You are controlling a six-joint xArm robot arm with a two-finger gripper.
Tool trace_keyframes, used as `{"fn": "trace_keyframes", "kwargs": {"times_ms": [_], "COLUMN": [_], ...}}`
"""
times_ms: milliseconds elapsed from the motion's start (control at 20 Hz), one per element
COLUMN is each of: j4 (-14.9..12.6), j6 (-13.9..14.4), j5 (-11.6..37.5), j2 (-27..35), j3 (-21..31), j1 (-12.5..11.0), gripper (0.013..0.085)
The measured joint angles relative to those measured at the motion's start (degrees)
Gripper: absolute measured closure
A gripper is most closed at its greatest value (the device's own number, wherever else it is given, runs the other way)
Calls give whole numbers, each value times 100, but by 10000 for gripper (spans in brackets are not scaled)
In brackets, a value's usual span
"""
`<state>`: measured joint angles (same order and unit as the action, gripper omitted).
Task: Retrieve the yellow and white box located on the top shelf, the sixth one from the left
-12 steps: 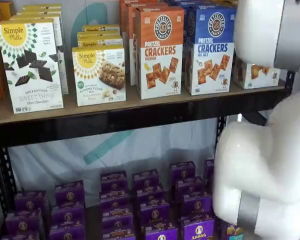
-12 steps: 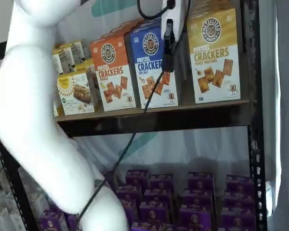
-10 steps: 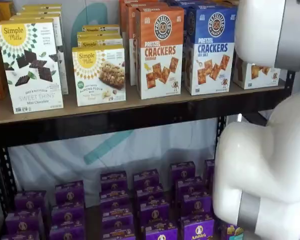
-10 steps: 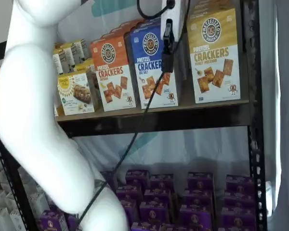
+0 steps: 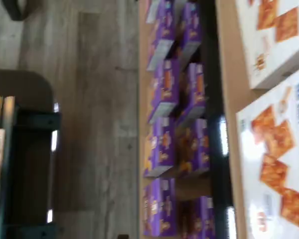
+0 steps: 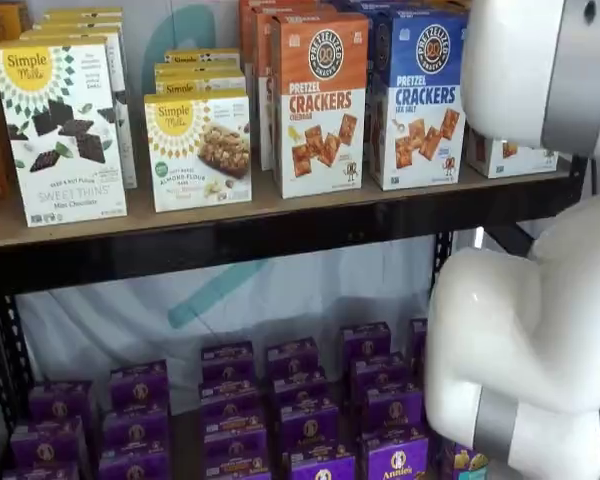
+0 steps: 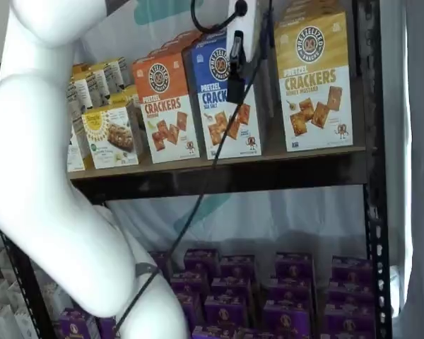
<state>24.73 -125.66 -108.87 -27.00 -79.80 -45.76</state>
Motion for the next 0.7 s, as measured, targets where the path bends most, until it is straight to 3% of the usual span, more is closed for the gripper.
{"fn": "trace_keyframes", "kwargs": {"times_ms": [400,700], "j4": [1173,1669], "j6": [-167,-121], "j5": [371,750], "j2": [60,148], "j3": [-130,-233], "j1": [-756,-894], "gripper": [130,130]}}
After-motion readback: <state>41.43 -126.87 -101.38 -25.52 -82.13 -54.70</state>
